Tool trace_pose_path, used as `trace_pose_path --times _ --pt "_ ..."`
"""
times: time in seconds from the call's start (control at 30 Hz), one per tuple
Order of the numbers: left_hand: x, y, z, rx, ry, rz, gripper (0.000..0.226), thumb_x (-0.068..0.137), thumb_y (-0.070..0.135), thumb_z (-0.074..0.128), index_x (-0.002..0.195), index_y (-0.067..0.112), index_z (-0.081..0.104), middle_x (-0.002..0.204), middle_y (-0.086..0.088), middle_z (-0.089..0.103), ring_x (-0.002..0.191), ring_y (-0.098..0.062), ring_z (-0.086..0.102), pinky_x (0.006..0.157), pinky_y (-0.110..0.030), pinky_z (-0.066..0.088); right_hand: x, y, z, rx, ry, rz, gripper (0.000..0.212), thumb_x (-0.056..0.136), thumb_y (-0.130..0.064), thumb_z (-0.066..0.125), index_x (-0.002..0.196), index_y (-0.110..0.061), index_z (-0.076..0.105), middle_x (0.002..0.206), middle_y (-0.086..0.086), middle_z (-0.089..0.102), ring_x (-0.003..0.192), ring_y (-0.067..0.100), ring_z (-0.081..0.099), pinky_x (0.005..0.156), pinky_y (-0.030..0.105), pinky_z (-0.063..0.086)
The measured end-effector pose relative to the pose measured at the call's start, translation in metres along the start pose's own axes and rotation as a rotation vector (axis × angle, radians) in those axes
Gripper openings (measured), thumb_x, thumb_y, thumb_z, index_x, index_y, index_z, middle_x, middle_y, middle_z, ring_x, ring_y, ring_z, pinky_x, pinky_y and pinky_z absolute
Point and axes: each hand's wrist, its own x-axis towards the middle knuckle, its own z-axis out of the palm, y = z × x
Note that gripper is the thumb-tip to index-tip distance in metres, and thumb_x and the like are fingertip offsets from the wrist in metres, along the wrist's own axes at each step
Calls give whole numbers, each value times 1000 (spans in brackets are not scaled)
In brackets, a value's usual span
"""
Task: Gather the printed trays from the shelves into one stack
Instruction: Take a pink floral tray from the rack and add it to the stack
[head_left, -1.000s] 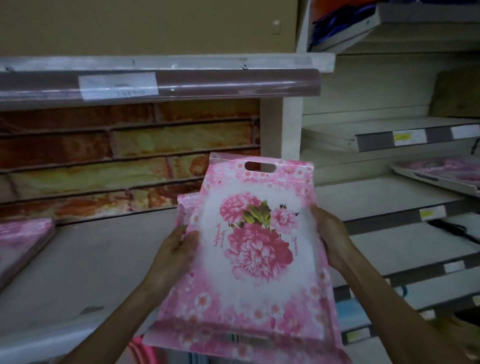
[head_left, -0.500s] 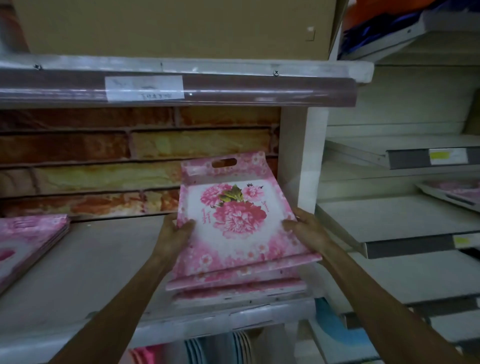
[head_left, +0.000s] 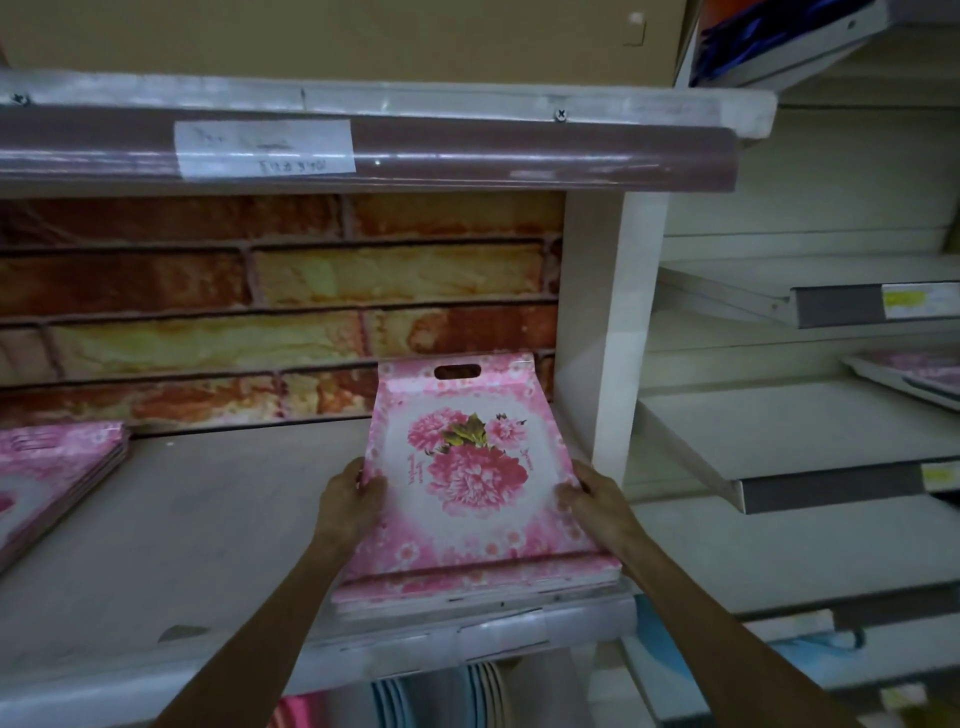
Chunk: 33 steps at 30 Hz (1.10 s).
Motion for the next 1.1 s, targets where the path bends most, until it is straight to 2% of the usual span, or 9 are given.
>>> trace_pose_path --times 0.07,0.2,0.27,0.4,0.57,0.7,0.83,1.0,1.1 --pt "1 -4 2 35 -8 4 34 89 25 53 116 8 65 102 -17 72 89 -35 67 81 -41 55 2 1 1 -31 -13 7 25 96 -13 47 111 -30 57 86 -9 66 70 13 64 56 21 49" --pt "1 -9 4 54 -2 11 43 80 31 48 111 6 67 94 -19 72 81 -34 68 75 -36 55 8 8 1 -91 -29 36 30 94 -12 50 120 -18 64 93 -2 70 75 14 65 61 22 50" --pt "2 -10 5 83 0 26 31 90 21 53 112 5 66 95 -20 72 77 -31 66 71 -31 51 10 10 2 -107 -37 43 32 94 -12 50 122 -20 64 100 1 70 79 15 66 63 21 51" --pt "5 -18 8 147 27 62 22 94 7 52 109 2 67 92 -19 71 71 -26 61 68 -25 41 14 16 2 -119 -47 46 34 94 -14 54 125 -22 63 110 3 71 92 21 69 82 30 56" --pt "8 -16 10 176 21 64 22 93 6 50 107 -2 65 87 -15 65 64 -22 55 61 -24 40 16 19 1 -94 -16 51 36 90 -11 63 126 -11 61 117 9 69 97 25 67 90 38 55" --pt "5 -10 1 135 -18 90 20 93 9 55 109 1 62 95 -16 69 64 -20 60 51 -21 47 10 9 -4 -143 -24 48 26 90 -22 66 115 -14 64 113 5 69 94 22 67 88 36 55" --pt "-15 6 -19 14 118 194 31 95 15 58 125 7 60 118 -11 63 88 -24 62 78 -31 51 -4 -12 -28 -119 133 -57 34 92 -27 64 122 -11 61 107 -5 59 97 13 57 83 20 43" --pt "-55 55 -19 -165 80 370 18 98 15 53 99 28 65 90 0 72 73 -11 68 61 -11 51 -31 -43 -95 65 264 -264 12 92 -20 64 99 -14 71 92 0 73 81 15 69 71 16 50" --pt "-83 94 6 -243 3 444 19 99 15 51 99 26 67 78 -3 70 66 -13 65 62 -10 49 -53 -59 -141 190 308 -348 8 91 -18 64 93 -14 71 84 2 74 69 8 68 57 12 47"
